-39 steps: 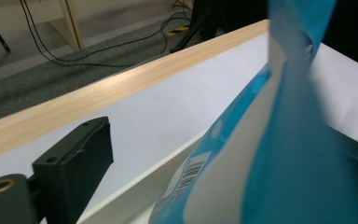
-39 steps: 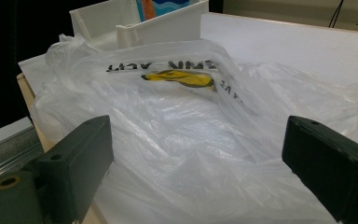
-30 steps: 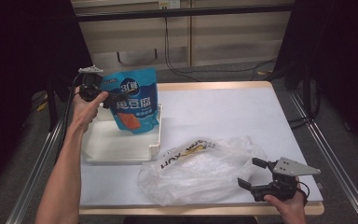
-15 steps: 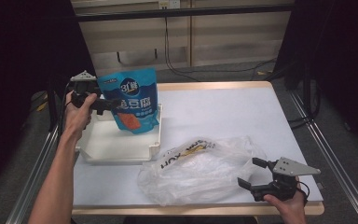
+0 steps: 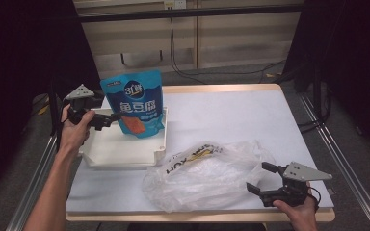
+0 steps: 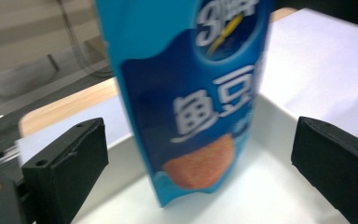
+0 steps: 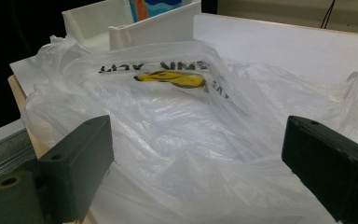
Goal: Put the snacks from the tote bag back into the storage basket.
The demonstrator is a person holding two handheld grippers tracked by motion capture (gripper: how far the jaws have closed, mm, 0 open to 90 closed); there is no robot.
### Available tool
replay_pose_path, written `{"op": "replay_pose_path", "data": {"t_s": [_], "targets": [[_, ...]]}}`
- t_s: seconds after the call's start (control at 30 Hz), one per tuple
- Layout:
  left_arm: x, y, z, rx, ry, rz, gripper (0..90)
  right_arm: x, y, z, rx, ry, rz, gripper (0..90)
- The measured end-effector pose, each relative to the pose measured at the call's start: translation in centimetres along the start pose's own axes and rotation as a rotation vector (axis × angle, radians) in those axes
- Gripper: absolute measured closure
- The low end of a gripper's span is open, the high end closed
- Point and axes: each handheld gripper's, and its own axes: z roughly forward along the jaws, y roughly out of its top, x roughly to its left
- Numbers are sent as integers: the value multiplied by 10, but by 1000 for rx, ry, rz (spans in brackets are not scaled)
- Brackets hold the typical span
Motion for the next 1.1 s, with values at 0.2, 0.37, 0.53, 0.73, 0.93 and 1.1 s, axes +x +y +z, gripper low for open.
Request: {"op": "replay_pose_path", "data": {"t_s": [0.2,0.37,0.53,0.73,0.93,1.1], "targets": [[-10,-12,-13,-40,-3,1,30,0,0,0,0,-7,4,87],[-22,-25,-21,-70,-7,0,31,0,0,-1,-5,-10,1,87],[-31,-39,-24,-77,-1,0,30,-1,1,-2,-8,-12,10,87],[-48,-54,-28,-49,17,21,32,-2,1,-4,-10,-21,10,88],[-61,-67,-37,-74,61,9,38,-2,1,-5,-13,-21,6,88],[-73,-83,-45,-70,36,8,39,-2,1,-5,-16,-18,6,88]]}}
